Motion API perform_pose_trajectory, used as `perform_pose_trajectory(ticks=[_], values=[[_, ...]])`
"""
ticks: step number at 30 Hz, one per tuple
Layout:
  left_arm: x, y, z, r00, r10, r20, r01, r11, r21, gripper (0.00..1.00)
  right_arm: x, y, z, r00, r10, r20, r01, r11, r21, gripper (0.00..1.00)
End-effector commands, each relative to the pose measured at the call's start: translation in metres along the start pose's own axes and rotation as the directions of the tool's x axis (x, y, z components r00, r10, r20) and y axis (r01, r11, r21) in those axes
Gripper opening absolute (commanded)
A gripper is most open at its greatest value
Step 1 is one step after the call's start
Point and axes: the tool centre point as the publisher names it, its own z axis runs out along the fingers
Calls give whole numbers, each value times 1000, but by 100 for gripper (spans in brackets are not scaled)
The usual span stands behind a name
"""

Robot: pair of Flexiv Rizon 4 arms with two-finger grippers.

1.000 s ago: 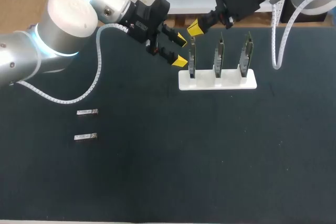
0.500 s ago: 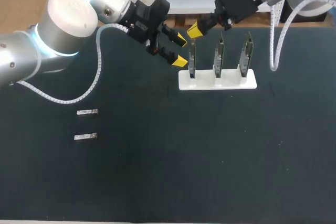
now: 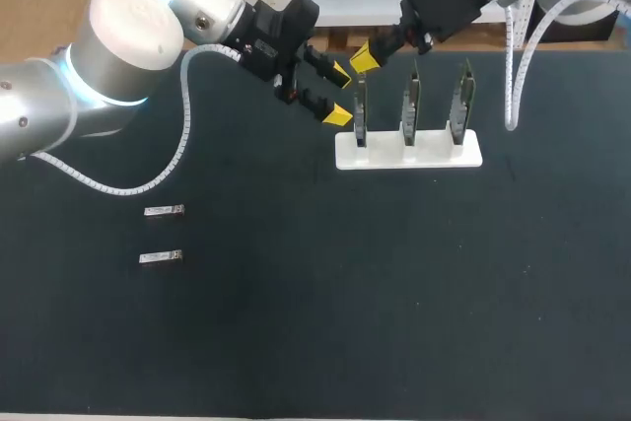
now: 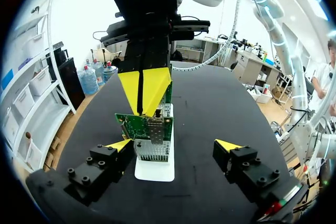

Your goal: Pick up the optical module with the left hand, and insert it into the network port with the right hand.

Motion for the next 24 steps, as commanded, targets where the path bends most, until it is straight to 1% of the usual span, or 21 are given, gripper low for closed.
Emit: perform_pose_trajectory(ticks=[1,6,9,13,15,22,24], values=[[-1,2,0,1000,-2,-5,2,1000,4,100,11,-2,7,1000,4,-2,-4,1000,-2,0],[-1,2,0,1000,-2,-5,2,1000,4,100,11,-1,6,1000,9,2,-9,1000,-2,0],[-1,2,0,1000,-2,-5,2,1000,4,100,7,1,2,999,12,31,-12,1000,-7,0],[-1,2,0,1000,-2,-5,2,1000,4,100,0,4,-3,999,-5,50,5,1000,-6,0],[-1,2,0,1000,-2,-5,2,1000,4,100,-5,6,-7,997,-15,72,16,1000,-12,0],[-1,2,0,1000,-2,-5,2,1000,4,100,-20,11,-27,990,-46,136,47,999,-3,0],[-1,2,0,1000,-2,-5,2,1000,4,100,-23,10,-40,987,-51,153,52,999,-3,0]])
